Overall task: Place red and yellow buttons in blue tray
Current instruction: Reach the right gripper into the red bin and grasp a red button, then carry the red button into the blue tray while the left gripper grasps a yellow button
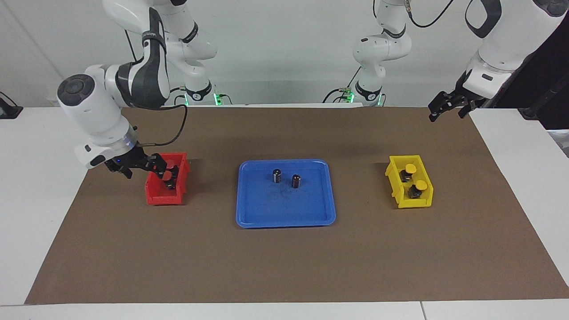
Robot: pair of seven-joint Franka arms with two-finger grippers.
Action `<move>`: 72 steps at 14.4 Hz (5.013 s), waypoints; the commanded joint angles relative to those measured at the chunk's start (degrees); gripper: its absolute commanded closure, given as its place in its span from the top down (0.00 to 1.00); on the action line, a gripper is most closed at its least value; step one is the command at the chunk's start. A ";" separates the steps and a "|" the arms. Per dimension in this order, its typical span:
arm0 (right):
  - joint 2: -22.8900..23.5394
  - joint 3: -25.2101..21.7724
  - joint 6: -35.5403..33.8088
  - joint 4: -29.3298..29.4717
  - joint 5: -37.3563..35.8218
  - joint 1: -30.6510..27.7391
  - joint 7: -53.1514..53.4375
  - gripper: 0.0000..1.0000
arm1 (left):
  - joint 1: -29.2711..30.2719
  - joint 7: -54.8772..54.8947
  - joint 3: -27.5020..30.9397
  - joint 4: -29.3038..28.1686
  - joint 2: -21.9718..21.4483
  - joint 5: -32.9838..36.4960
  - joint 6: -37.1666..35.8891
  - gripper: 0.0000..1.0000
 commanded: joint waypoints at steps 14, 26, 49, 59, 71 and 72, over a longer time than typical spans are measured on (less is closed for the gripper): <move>-5.47 -0.13 9.41 -16.66 1.35 0.18 -5.62 0.71 | 0.53 0.14 0.03 -1.19 -1.45 0.74 -0.46 1.00; -6.62 -0.13 14.41 -20.62 1.35 -0.08 -7.82 0.58 | 0.45 -0.04 -0.06 -1.19 -1.45 0.74 -0.37 1.00; 7.17 1.18 -17.76 23.67 4.78 11.14 8.57 0.10 | 0.36 -0.21 -0.06 -2.50 -1.80 0.74 0.24 1.00; 28.63 1.27 -8.09 41.35 4.95 24.70 33.40 0.10 | -4.65 -6.19 -0.85 -29.45 -6.73 0.03 30.43 1.00; 25.55 1.54 -0.70 29.66 5.13 27.17 36.39 0.10 | -3.51 -2.77 -0.24 -29.41 5.67 0.03 43.93 0.72; 25.12 1.54 -0.44 28.79 5.13 27.34 36.39 0.10 | -2.73 -2.59 -0.24 -28.97 5.76 0.12 43.84 0.72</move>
